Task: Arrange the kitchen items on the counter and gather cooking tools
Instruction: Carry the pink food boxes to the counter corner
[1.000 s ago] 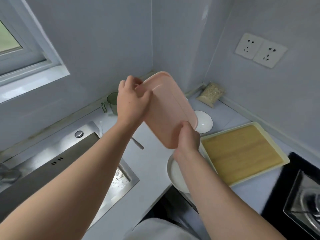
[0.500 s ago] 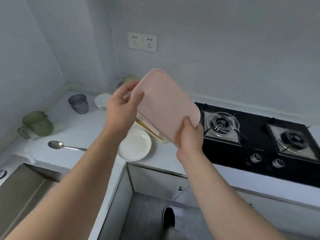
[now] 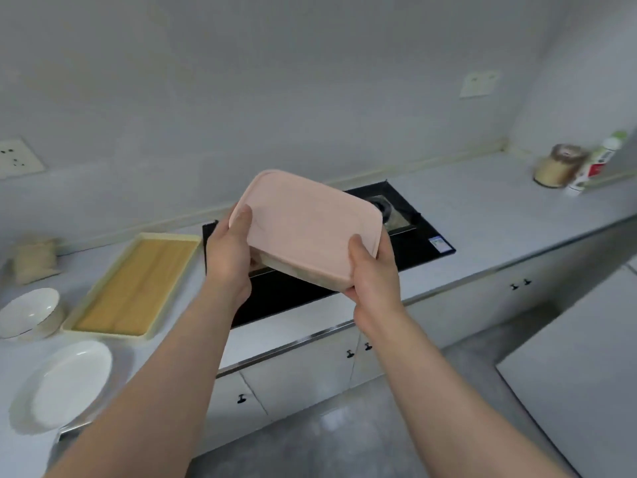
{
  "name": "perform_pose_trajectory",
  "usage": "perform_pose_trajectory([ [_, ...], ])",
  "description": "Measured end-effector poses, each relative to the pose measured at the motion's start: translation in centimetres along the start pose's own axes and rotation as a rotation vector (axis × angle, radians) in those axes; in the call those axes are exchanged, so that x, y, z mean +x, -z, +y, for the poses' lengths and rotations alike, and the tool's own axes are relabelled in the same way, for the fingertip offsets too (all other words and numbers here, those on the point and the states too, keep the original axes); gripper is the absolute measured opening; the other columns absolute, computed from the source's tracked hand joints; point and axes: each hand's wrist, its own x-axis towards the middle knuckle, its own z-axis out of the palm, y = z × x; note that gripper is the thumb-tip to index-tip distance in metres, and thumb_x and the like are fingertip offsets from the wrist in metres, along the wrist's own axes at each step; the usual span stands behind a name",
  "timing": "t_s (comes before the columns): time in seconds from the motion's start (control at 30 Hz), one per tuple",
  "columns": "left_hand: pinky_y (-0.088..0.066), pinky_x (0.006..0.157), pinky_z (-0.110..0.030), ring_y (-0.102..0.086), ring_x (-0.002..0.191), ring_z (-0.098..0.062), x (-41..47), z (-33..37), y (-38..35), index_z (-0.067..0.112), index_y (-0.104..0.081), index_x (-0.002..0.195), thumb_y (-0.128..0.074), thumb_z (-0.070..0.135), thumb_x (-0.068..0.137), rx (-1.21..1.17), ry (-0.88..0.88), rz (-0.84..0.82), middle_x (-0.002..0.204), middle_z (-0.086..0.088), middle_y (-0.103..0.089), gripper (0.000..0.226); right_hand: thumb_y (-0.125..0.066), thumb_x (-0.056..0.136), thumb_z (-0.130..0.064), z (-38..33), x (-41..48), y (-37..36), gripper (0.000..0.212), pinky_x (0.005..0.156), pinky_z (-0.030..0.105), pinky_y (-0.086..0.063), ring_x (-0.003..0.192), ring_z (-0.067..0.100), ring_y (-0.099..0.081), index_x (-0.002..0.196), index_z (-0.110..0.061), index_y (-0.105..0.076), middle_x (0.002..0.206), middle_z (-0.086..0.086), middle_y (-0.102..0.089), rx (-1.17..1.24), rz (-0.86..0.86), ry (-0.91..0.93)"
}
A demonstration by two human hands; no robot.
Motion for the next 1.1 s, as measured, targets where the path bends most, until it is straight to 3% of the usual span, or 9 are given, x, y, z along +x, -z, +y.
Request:
perform_pose_trajectory([
  [0.13,-0.052,0.092,-0.047,-0.064,0.11,-0.024,-1.1,-3.0,-12.2,0.025,-0.065,0.12,-0.049,0.042,0.101,-0.005,0.105,-0.059,0.116,0.002,-0.07,0.029,-0.054,0.1,-0.024,-4.8,3.2,11.9,0.04,0.075,0.035,-0.06,0.108,0.007,-0.066,0.128,-0.053,-0.053,0.119,-0.021,-0.067,-0.003,0.003,0.06],
  [0.23,-0.054,0.088,-0.043,-0.065,0.106,-0.023,-1.7,-4.5,-18.3,0.022,-0.065,0.121,-0.052,0.043,0.099,0.009,0.139,-0.128,0.114,0.003,-0.072,0.033,-0.053,0.101,-0.027,-7.5,5.1,17.7,0.029,0.07,0.034,-0.058,0.101,0.009,-0.068,0.122,-0.046,-0.059,0.114,-0.018,-0.07,-0.005,0.076,0.045],
  [0.37,-0.048,0.069,-0.034,-0.065,0.089,-0.024,-2.1,-5.8,-25.4,0.02,-0.071,0.111,-0.051,0.044,0.098,0.088,0.139,-0.286,0.099,0.0,-0.073,0.034,-0.053,0.1,-0.036,-10.2,7.4,24.9,0.014,0.077,0.04,-0.056,0.091,0.017,-0.067,0.109,-0.034,-0.064,0.104,-0.009,-0.074,0.036,0.154,-0.073],
  [0.47,-0.054,0.088,-0.043,-0.069,0.1,-0.027,-1.7,-6.3,-30.5,0.02,-0.075,0.107,-0.055,0.048,0.094,0.167,0.193,-0.461,0.108,-0.005,-0.075,0.037,-0.061,0.094,-0.04,-11.4,9.4,29.9,0.021,0.093,0.048,-0.052,0.092,0.022,-0.063,0.105,-0.025,-0.07,0.098,-0.001,-0.072,0.037,0.07,-0.214],
  [0.53,-0.044,0.107,-0.051,-0.067,0.113,-0.03,-1.2,-6.7,-34.0,0.017,-0.073,0.116,-0.057,0.049,0.092,0.212,0.234,-0.559,0.119,-0.009,-0.072,0.043,-0.067,0.089,-0.038,-11.9,10.6,32.9,0.029,0.104,0.057,-0.044,0.097,0.024,-0.063,0.112,-0.021,-0.071,0.103,0.003,-0.071,0.045,0.016,-0.287],
  [0.63,-0.038,0.112,-0.052,-0.065,0.116,-0.032,0.0,-7.3,-38.6,0.012,-0.072,0.118,-0.056,0.045,0.094,0.239,0.306,-0.676,0.122,-0.014,-0.07,0.043,-0.068,0.087,-0.036,-12.3,12.5,35.9,0.04,0.108,0.056,-0.041,0.105,0.027,-0.065,0.123,-0.019,-0.068,0.114,0.005,-0.072,0.027,-0.1,-0.326],
  [0.73,-0.047,0.104,-0.048,-0.067,0.111,-0.036,0.5,-8.5,-43.6,0.006,-0.069,0.121,-0.056,0.041,0.096,0.265,0.418,-0.805,0.121,-0.02,-0.069,0.046,-0.066,0.092,-0.034,-12.7,15.3,37.6,0.038,0.106,0.05,-0.046,0.113,0.029,-0.067,0.125,-0.015,-0.066,0.119,0.009,-0.072,0.029,-0.172,-0.312],
  [0.87,-0.057,0.081,-0.039,-0.072,0.099,-0.032,2.0,-11.1,-49.3,0.006,-0.069,0.121,-0.058,0.043,0.096,0.291,0.518,-0.818,0.112,-0.017,-0.073,0.046,-0.065,0.093,-0.043,-12.2,21.4,39.1,0.045,0.101,0.052,-0.05,0.107,0.032,-0.07,0.126,-0.012,-0.064,0.115,0.011,-0.073,0.117,0.008,-0.284],
  [1.1,-0.048,0.096,-0.043,-0.066,0.109,-0.029,9.1,-17.5,-54.6,0.023,-0.064,0.124,-0.062,0.052,0.091,0.433,0.658,-0.854,0.115,-0.007,-0.072,0.044,-0.059,0.083,-0.067,-12.5,34.1,41.2,0.067,0.078,0.043,-0.06,0.101,0.028,-0.069,0.134,-0.023,-0.049,0.116,0.001,-0.07,0.128,0.447,-0.249],
])
